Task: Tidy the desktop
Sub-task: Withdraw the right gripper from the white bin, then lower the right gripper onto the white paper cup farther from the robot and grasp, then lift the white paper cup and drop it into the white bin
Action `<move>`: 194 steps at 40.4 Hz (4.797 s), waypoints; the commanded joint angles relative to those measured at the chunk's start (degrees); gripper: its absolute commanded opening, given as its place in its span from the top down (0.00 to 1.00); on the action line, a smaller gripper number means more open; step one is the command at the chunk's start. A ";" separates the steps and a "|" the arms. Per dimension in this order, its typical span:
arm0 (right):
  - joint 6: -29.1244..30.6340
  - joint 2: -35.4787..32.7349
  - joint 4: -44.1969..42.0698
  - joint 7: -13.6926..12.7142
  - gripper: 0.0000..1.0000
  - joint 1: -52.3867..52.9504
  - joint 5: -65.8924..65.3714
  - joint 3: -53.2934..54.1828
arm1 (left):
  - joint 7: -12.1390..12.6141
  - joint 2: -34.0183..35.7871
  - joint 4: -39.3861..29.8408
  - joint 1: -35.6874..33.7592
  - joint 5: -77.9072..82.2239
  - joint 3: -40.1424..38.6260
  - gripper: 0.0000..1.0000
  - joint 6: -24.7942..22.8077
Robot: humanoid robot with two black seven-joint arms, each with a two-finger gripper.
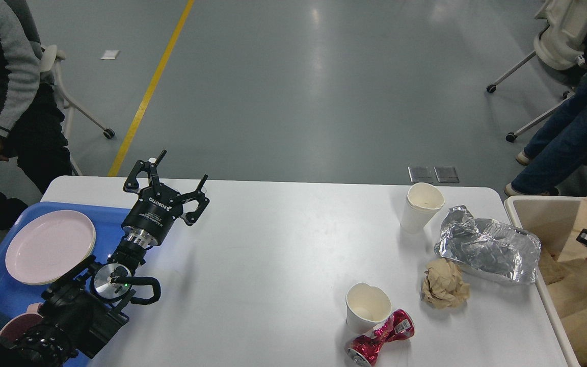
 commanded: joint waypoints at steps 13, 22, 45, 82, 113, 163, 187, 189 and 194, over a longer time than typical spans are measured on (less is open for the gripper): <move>-1.57 5.28 -15.19 -1.52 0.00 -13.42 3.36 3.84 | 0.00 0.00 0.01 0.07 0.00 -0.01 0.03 0.01; -1.22 5.28 -15.45 -1.87 0.00 -11.49 3.36 3.75 | -0.09 0.00 0.01 0.07 0.00 -0.01 0.03 0.01; 28.71 5.71 -8.99 -1.43 0.00 24.23 3.37 3.05 | 0.00 0.00 0.01 -0.02 0.00 0.08 0.03 0.01; 22.16 12.75 26.31 -2.04 0.00 37.92 3.00 -3.28 | 0.00 -0.09 -0.07 0.07 0.00 -0.01 0.03 0.01; 9.94 15.21 14.17 -2.40 0.00 19.63 20.59 0.06 | 0.00 -0.09 -0.07 -0.02 0.00 -0.01 0.03 0.01; 7.30 15.65 15.40 -1.78 1.00 17.43 20.42 4.01 | 0.00 -0.09 -0.07 -0.02 0.00 -0.01 0.03 0.01; 26.44 -1.48 26.29 1.56 1.00 36.21 13.58 3.31 | 0.00 -0.09 0.01 -0.02 0.00 -0.01 0.03 0.01; 31.20 -2.72 29.89 1.91 1.00 45.08 7.87 3.22 | 0.00 0.00 -0.07 -0.02 0.00 -0.01 0.03 -0.08; 34.72 -2.63 40.25 1.91 1.00 60.12 -0.75 3.22 | 0.00 0.00 0.01 -0.02 0.00 -0.01 0.03 0.01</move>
